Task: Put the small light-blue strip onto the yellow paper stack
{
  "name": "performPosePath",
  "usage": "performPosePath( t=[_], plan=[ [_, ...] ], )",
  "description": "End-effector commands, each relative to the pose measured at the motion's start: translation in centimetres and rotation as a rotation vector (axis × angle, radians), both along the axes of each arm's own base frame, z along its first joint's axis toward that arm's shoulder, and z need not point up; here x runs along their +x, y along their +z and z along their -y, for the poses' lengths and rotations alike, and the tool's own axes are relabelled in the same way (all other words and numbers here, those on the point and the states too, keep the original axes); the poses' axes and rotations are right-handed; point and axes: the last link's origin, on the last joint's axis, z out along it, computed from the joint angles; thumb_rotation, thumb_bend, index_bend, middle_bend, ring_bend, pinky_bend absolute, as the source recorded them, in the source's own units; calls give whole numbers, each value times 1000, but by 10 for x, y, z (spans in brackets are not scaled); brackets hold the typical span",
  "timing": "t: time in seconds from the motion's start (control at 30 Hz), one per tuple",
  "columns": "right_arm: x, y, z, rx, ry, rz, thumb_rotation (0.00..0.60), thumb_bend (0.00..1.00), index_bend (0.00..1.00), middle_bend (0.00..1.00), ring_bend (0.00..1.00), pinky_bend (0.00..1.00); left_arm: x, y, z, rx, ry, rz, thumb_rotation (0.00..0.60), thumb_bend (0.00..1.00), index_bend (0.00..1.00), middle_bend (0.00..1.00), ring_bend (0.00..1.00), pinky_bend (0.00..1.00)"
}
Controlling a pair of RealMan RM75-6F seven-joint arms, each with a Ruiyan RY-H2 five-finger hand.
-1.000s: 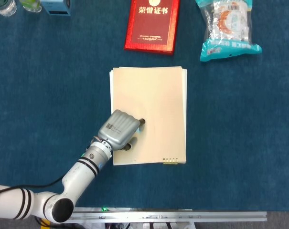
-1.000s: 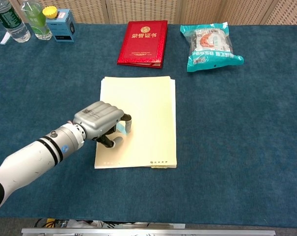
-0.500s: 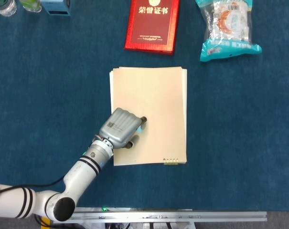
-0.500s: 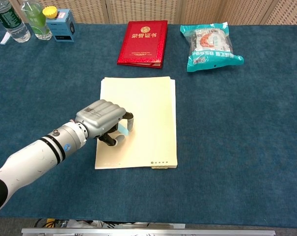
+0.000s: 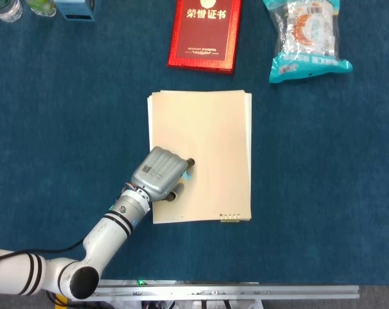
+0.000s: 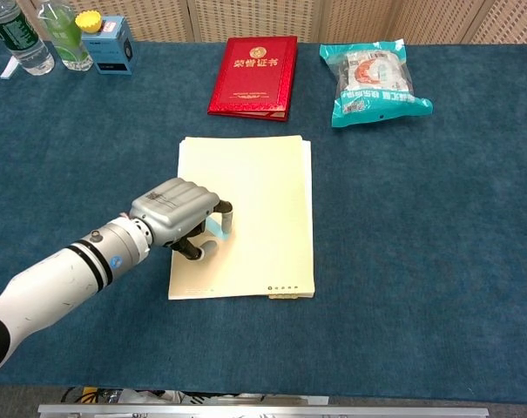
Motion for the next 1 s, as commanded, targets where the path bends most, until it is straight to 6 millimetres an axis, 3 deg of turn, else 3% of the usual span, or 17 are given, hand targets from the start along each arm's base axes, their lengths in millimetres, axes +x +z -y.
performPosePath(
  t=[0.03,1.0],
  plan=[
    [0,0,0,1,0,0,600,89,155,262,119,225,0,1,0,4,1,4,600,403,393,1000,1000,1000],
    [2,-1,0,2,7,1,600,89,155,262,119,225,-12,6,0,14,10,-34,600,403,395,1000,1000,1000]
  ],
)
